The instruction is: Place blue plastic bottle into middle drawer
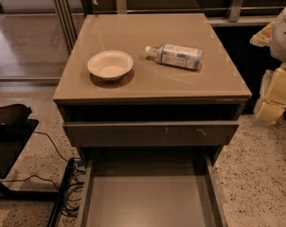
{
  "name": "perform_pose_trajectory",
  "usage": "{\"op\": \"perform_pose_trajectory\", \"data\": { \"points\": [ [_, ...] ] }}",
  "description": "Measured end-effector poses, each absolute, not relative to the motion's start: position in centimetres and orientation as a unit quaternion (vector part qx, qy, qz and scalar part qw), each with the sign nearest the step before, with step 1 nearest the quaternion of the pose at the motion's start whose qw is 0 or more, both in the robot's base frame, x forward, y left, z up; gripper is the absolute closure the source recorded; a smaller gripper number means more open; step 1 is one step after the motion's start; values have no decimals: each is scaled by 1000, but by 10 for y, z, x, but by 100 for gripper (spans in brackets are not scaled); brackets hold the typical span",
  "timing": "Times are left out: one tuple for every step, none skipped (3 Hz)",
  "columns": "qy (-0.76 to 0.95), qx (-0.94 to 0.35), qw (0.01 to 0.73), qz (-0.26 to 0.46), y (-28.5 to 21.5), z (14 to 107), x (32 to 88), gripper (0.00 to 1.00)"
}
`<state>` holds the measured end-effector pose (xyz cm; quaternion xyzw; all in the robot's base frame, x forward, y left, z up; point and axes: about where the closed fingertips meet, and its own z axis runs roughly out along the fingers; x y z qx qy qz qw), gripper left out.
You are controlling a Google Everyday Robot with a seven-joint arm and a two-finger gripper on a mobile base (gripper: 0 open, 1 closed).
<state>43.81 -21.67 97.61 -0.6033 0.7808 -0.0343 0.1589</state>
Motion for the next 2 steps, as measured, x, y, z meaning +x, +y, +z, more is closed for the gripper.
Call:
{"op": "perform_pose_trajectory", "data": {
  "points": [
    [781,-603,159,-35,-217,976,438,0],
    [766,-616,180,-37,-207,983,452,0]
  ]
}}
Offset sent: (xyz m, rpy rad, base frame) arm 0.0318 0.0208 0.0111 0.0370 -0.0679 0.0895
